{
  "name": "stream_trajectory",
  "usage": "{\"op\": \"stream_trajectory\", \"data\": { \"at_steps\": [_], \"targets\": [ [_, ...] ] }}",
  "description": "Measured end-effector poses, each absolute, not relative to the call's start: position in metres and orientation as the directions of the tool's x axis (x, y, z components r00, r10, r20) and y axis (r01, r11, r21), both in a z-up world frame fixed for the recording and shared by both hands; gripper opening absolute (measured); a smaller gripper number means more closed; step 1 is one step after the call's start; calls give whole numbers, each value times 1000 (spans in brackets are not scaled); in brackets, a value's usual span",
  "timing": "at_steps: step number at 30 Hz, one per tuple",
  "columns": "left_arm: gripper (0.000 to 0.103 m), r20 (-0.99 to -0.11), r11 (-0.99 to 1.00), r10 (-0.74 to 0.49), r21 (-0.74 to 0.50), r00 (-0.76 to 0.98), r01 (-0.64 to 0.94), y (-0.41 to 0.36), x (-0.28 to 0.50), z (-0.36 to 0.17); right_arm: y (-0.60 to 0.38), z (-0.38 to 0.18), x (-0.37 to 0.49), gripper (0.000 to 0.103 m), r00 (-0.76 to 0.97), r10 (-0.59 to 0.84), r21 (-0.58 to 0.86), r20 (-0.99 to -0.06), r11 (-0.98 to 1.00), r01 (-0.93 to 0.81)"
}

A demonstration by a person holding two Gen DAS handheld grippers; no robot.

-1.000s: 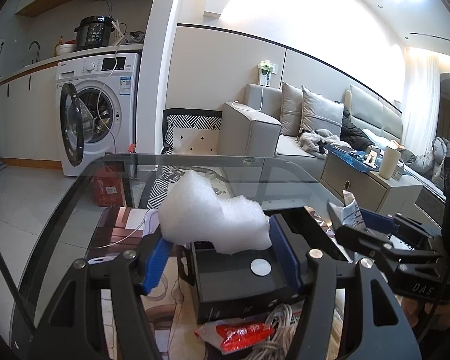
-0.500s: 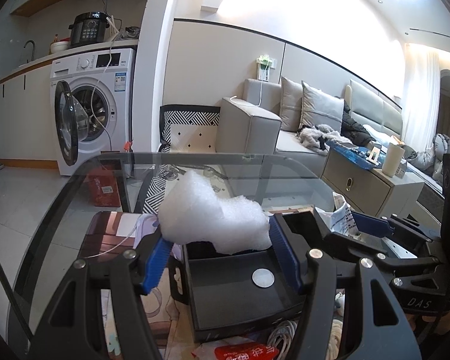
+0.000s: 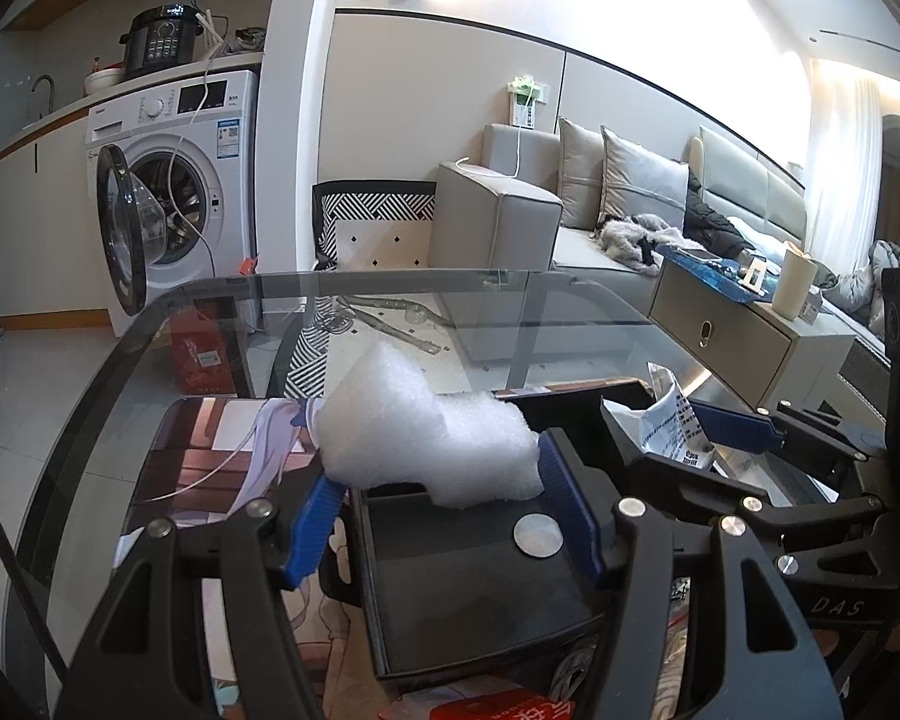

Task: Organize soft objects
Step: 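Lower pouch and foam strip into the black box and open both grippers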

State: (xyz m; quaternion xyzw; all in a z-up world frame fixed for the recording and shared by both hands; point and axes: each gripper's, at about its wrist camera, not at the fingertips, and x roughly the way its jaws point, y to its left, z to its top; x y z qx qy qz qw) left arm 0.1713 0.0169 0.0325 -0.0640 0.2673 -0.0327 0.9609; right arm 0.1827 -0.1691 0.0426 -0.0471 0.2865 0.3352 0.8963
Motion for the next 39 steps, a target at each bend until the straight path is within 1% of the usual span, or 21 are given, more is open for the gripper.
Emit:
{"op": "stream_trajectory", "data": {
  "at_steps": [16,17,18,20,24,25,26,27,28,29,31,39],
  "targets": [
    [63,-533,993,-97,-111,841,44,16,175,26,-164,39,186,63,608,580,103,-541,764,-637],
    [63,-533,993,-99,-114,840,45,17,174,26,-163,40,185,67,606,585,104,-539,760,-641],
    [64,-533,992,-104,-119,840,48,17,173,27,-162,41,184,68,599,594,105,-537,752,-651],
    [64,-534,992,-101,-120,839,43,19,172,27,-161,44,181,76,603,598,95,-528,747,-658],
    [64,-539,992,-95,-119,837,36,22,168,29,-164,49,176,82,639,572,61,-514,768,-638],
    [67,-537,992,-96,-119,838,37,22,167,30,-166,50,175,85,643,567,61,-515,772,-632],
    [74,-535,992,-99,-121,839,40,23,164,30,-169,51,173,88,650,560,58,-514,778,-625],
    [79,-529,991,-105,-125,842,45,23,161,32,-172,52,170,89,655,554,55,-514,783,-620],
    [85,-525,991,-107,-127,844,46,24,159,33,-175,53,167,93,657,550,54,-515,786,-616],
    [95,-521,991,-104,-127,847,44,24,155,35,-179,54,164,96,657,549,56,-516,788,-614],
    [103,-510,991,-97,-125,855,39,25,149,39,-187,56,157,102,661,544,65,-517,795,-603],
    [103,-500,995,-77,-90,863,36,22,122,49,-221,61,124,102,666,523,94,-532,818,-567]
  ]
}}
